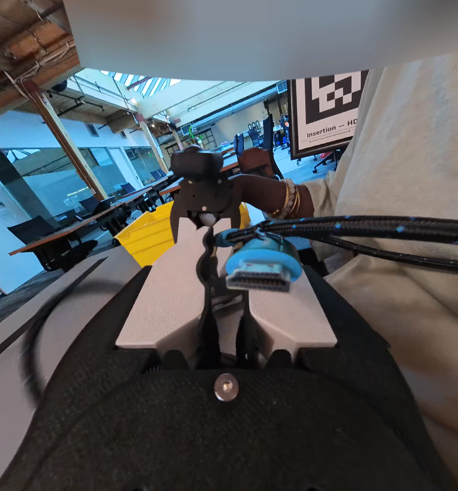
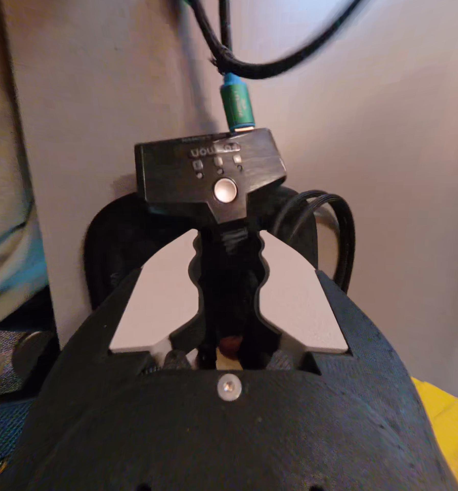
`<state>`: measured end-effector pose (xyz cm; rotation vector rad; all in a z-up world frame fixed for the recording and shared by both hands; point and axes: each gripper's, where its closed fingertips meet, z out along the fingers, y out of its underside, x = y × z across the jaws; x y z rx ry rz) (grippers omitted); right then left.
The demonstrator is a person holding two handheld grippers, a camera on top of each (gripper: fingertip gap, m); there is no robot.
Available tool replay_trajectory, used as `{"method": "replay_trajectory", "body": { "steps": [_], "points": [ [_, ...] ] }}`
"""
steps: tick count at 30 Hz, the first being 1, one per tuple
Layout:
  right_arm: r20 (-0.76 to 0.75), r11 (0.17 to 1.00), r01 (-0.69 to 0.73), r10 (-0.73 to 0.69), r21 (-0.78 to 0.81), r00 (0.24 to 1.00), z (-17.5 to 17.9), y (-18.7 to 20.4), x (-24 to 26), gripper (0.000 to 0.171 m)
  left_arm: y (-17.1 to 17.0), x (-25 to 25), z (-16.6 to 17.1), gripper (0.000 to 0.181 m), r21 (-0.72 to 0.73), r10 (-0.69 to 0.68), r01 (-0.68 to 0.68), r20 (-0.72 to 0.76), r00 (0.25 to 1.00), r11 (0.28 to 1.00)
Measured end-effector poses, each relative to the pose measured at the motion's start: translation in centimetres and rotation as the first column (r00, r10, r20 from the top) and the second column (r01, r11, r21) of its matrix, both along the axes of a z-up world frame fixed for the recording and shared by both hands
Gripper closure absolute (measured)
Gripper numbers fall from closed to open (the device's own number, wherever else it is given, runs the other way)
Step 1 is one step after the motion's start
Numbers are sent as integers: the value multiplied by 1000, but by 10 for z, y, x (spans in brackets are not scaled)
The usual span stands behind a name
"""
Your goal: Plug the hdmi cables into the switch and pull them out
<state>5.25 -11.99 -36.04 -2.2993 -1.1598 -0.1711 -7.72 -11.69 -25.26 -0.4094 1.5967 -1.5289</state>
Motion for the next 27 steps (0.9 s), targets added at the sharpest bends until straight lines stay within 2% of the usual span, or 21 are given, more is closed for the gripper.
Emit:
{"method": "replay_trajectory", "body": {
  "steps": [1,3,6,8,10,11,12,15,18,20,27],
  "points": [
    [-3,1000,12,-12,10,1000,1,2,1,127,0,1,0,161,1,5,-5,4,1000,1000],
    [-54,997,20,-16,77,998,16,5,-2,110,1,3,-3,161,29,30,-30,1,1000,999],
    [-254,958,31,45,286,966,63,9,-22,104,2,1,2,161,27,40,-41,30,999,999],
    [-451,908,-8,216,419,866,100,4,-56,109,1,0,7,161,19,38,-39,56,998,999],
    [-605,874,-93,403,477,687,121,-8,-94,118,-2,-1,10,160,10,28,-29,73,997,1000],
    [-662,877,-130,439,462,607,122,-11,-107,120,-3,-1,11,161,7,22,-23,76,997,1000],
    [-701,889,-150,436,432,564,120,-9,-115,120,-5,-1,11,161,7,18,-19,77,997,1000],
    [-740,895,-186,441,405,508,114,1,-126,128,-8,-1,11,161,11,8,-9,73,997,1000],
    [-734,894,-237,447,380,511,108,8,-132,135,-8,0,10,160,6,1,-1,65,998,1000],
    [-711,869,-288,495,402,500,108,5,-138,150,-7,0,9,160,-4,-2,2,60,998,1000],
    [-621,822,-233,551,520,557,113,4,-129,150,1,2,12,153,-117,40,-38,15,999,992]
  ]
}}
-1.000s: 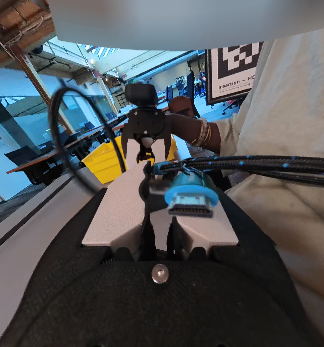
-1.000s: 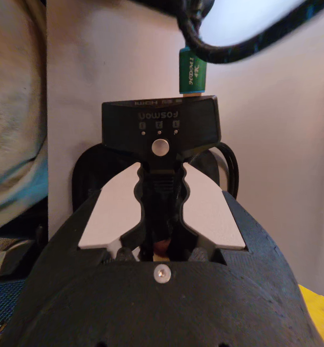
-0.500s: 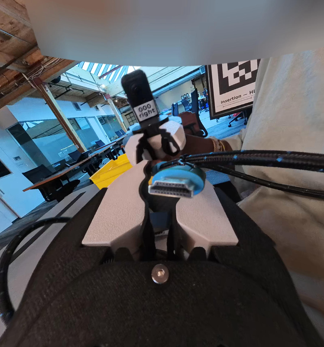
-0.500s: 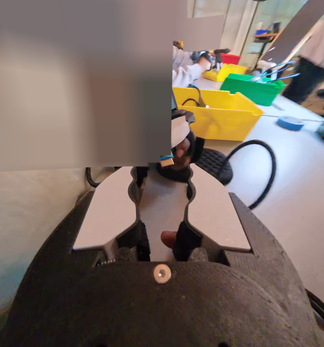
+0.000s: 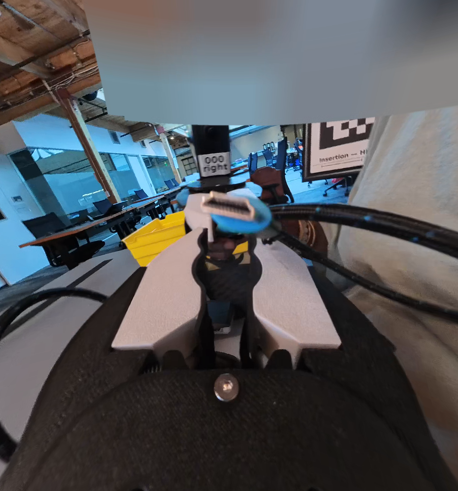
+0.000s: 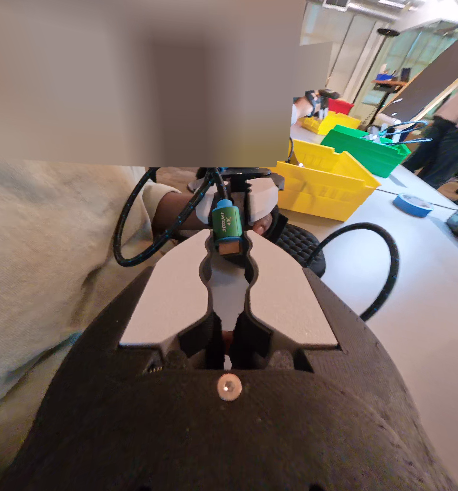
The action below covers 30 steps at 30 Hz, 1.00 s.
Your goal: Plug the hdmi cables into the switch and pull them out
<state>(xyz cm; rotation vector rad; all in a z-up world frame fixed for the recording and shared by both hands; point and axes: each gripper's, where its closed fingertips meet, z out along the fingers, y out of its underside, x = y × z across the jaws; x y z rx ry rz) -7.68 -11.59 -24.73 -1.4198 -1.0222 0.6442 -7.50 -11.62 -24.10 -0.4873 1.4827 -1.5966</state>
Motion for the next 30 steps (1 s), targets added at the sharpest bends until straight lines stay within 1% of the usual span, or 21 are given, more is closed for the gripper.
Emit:
{"method": "replay_trajectory", "body": {
  "steps": [3,6,9,11,13,15,16,20,24,25,30],
  "points": [
    [37,995,87,-88,43,995,1,0,8,151,7,-1,-2,152,-39,25,-27,-48,999,999],
    [74,994,108,-111,34,991,-2,-1,4,151,3,1,-4,152,-30,44,-46,-74,996,998],
    [72,991,126,-128,34,989,0,0,2,151,0,1,1,160,-55,46,-50,-62,997,997],
    [64,990,143,-144,18,988,1,1,6,151,0,-1,5,170,-60,47,-49,-32,998,997],
    [68,991,132,-132,-7,989,-3,0,6,151,0,-3,7,170,-77,31,-32,-21,999,997],
    [87,993,111,-108,-32,990,-7,-2,3,151,-1,-4,5,163,-81,9,-11,-30,1000,997],
    [96,994,105,-100,-40,990,-9,-2,2,151,-2,-5,4,163,-77,-1,-1,-24,1000,997],
    [110,992,95,-86,-81,990,-12,-2,-1,151,-4,-8,3,166,-97,-37,37,3,999,995],
    [117,992,80,-69,-97,991,-15,0,-6,150,-7,-9,6,167,-182,-95,99,35,995,978],
    [120,992,81,-69,-99,990,-16,0,-6,151,-8,-9,5,169,-188,-107,112,37,994,976],
    [112,990,63,-48,-127,993,-18,-2,-7,151,-9,-10,1,170,-161,-118,120,20,993,980]
  ]
}}
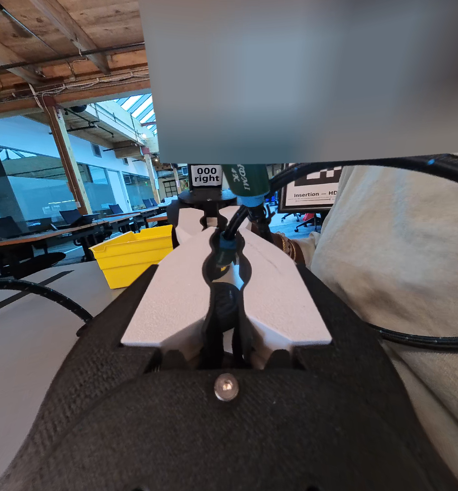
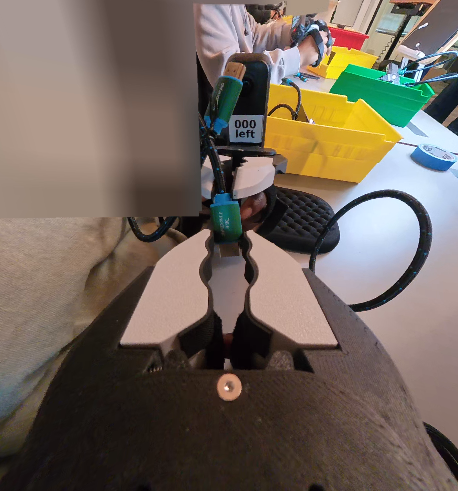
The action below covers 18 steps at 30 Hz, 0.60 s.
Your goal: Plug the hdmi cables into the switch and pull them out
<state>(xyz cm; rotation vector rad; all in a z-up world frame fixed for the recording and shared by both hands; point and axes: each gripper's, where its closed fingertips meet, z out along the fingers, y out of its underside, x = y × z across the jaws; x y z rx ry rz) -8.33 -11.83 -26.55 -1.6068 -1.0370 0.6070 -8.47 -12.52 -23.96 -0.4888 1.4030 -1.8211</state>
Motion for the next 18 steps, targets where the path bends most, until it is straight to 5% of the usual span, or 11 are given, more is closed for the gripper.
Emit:
{"method": "replay_trajectory", "body": {
  "steps": [8,10,14,18],
  "points": [
    [-142,1000,-31,31,-1,989,19,1,-3,151,7,-4,17,171,-142,-22,29,53,998,989],
    [-166,1000,-3,6,18,986,25,4,0,138,12,-5,23,172,-218,-35,49,68,997,975],
    [34,990,140,-141,30,989,12,2,33,106,31,-3,30,171,-316,28,-6,66,997,949],
    [431,945,326,-291,-7,854,-31,0,81,82,44,-1,29,172,-325,102,-81,46,994,942]
  ]
}}
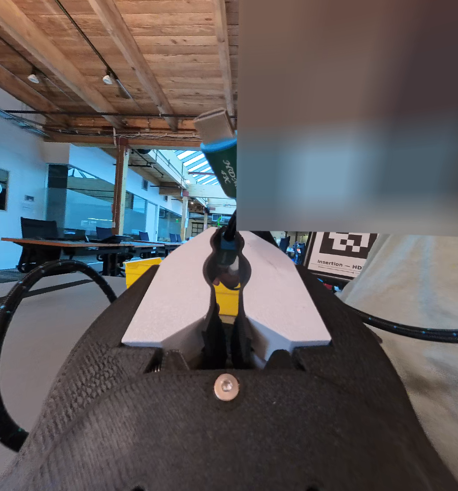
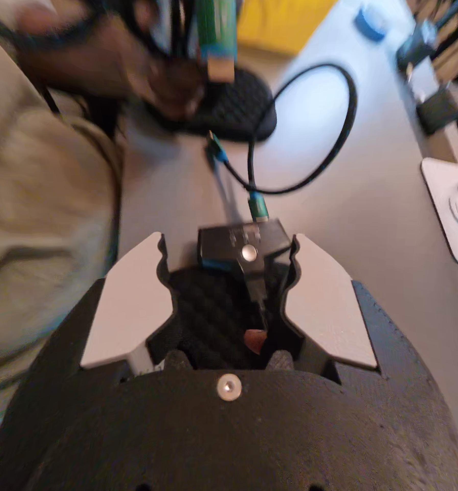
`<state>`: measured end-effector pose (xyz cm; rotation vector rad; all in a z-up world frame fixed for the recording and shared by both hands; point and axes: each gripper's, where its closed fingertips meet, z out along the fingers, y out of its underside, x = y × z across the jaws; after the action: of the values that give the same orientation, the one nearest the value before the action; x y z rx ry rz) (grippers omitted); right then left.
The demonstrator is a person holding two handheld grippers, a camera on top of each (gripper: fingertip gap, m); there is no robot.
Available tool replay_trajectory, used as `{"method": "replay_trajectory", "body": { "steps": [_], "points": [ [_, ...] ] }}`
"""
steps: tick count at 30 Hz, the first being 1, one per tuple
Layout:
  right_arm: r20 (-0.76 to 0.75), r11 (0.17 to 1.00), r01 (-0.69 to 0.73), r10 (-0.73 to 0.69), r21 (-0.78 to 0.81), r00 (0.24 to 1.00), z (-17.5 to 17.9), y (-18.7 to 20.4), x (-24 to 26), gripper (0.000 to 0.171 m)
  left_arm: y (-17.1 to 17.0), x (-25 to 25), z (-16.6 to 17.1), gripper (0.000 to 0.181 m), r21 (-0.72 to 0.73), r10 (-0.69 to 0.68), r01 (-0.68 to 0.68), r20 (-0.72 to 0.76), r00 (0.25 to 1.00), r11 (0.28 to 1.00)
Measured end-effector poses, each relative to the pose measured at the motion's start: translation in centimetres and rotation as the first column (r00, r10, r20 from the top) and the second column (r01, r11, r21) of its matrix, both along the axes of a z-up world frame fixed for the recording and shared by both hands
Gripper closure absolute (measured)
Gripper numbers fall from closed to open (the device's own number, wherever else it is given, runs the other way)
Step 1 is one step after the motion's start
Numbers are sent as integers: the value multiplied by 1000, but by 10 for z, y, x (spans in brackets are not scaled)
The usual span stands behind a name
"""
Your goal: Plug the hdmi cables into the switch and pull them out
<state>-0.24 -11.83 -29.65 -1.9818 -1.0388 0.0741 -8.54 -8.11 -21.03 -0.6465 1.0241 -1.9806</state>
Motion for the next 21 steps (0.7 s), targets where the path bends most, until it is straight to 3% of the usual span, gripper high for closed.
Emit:
{"method": "replay_trajectory", "body": {
  "steps": [4,8,14,21],
  "points": [
    [156,984,24,4,-178,988,-34,10,5,72,1,-1,3,172,-23,-2,2,11,1000,1000],
    [340,927,105,26,-360,940,-64,14,30,89,-2,-4,6,172,-11,-10,10,20,1000,1000],
    [298,925,65,53,-375,953,-64,19,40,117,3,-8,7,172,-66,-36,38,37,999,997],
    [192,912,11,75,-411,978,-76,22,40,121,5,-5,5,171,-93,-41,44,28,999,995]
  ]
}}
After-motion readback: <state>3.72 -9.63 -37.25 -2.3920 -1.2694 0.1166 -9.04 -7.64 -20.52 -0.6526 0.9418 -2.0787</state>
